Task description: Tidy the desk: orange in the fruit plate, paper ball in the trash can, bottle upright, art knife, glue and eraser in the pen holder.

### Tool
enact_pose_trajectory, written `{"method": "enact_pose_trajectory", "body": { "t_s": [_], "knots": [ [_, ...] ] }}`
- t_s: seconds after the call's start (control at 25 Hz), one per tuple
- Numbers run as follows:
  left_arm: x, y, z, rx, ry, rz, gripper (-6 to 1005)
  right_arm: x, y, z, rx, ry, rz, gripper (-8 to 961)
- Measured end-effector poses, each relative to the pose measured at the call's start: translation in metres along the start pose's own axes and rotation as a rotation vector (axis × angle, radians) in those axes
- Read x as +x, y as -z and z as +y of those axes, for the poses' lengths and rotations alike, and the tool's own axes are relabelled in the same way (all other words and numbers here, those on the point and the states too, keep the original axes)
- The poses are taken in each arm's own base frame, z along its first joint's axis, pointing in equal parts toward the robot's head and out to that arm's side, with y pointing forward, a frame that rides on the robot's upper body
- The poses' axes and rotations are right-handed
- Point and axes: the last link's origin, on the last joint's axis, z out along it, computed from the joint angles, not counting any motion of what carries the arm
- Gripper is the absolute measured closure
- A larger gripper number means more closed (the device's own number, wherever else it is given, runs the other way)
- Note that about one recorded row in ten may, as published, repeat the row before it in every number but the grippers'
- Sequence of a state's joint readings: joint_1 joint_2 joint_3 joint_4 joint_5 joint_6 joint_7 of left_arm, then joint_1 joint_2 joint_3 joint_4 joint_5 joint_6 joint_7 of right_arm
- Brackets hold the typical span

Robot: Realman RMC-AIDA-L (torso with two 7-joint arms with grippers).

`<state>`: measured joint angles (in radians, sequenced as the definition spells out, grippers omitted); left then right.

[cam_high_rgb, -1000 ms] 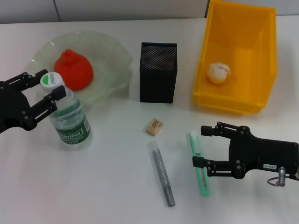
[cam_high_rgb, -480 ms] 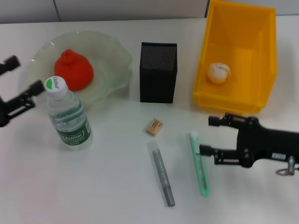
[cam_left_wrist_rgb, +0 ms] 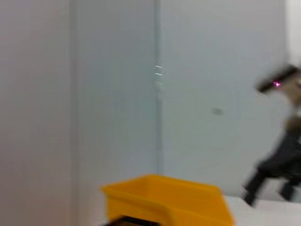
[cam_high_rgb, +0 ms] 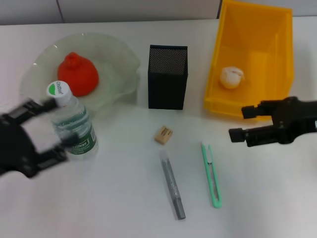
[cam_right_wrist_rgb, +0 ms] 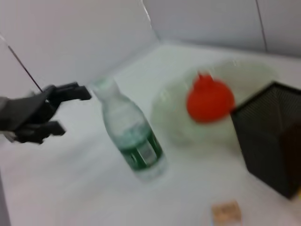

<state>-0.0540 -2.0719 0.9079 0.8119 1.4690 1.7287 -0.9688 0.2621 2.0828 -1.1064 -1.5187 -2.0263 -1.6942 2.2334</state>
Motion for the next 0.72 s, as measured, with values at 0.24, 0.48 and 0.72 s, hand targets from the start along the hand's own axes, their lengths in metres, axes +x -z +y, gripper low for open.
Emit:
{"method": "enact_pose_trajectory", "body": {
  "t_s": [0.24,0.48,0.72],
  "knots": [
    [-0.022,-0.029,0.017,-0.157,0.034,-0.044,211,-0.037,-0.005,0.015,0.148,-0.074,0.22,106],
    [-0.032,-0.044,0.022,-0.218,0.057,-0.077,213,-0.042,-0.049,0.019,0.276,-0.052,0.434,111],
    [-0.034,-0.047,0.022,-0.226,0.049,-0.078,214,-0.036,-0.087,0.016,0.321,-0.033,0.504,144]
  ]
}}
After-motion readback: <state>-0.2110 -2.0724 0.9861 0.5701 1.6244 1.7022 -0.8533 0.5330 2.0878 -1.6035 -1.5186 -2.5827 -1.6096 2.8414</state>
